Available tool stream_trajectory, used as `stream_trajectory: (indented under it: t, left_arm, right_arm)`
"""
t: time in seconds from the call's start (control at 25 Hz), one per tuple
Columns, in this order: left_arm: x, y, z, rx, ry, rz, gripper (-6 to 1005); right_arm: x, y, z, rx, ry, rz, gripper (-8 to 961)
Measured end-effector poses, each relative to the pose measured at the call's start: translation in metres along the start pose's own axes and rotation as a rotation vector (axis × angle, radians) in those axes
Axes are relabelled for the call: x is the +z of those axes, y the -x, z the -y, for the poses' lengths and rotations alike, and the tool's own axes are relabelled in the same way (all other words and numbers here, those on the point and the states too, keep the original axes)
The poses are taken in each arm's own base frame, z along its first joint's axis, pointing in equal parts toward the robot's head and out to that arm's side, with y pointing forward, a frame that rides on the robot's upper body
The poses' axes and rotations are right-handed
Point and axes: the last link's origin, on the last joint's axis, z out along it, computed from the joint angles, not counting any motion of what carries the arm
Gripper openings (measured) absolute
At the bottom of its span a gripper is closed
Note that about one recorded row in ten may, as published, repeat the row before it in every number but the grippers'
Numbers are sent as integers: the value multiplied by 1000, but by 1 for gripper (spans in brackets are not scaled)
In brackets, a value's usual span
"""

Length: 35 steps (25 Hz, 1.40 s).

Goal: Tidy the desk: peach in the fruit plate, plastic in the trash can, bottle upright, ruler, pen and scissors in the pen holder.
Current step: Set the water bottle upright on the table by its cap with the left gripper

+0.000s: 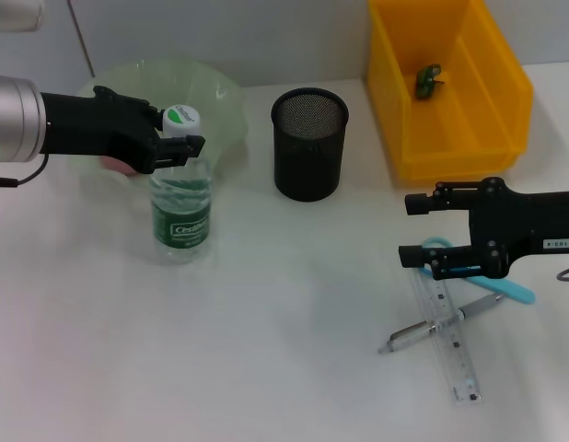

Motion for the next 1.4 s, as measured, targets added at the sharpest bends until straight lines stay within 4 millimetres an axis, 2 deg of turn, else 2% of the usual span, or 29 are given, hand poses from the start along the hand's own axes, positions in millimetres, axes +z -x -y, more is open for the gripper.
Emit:
stream_trajectory:
  t: [0.68, 1.4]
  left_arm:
    - [-5, -1, 0, -8, 17, -58, 452]
    - [-6, 22, 6, -46, 31, -193, 459]
  right_arm:
    - [1, 1, 1, -4, 2, 1, 734]
    - [1, 1, 1, -3, 2, 1, 734]
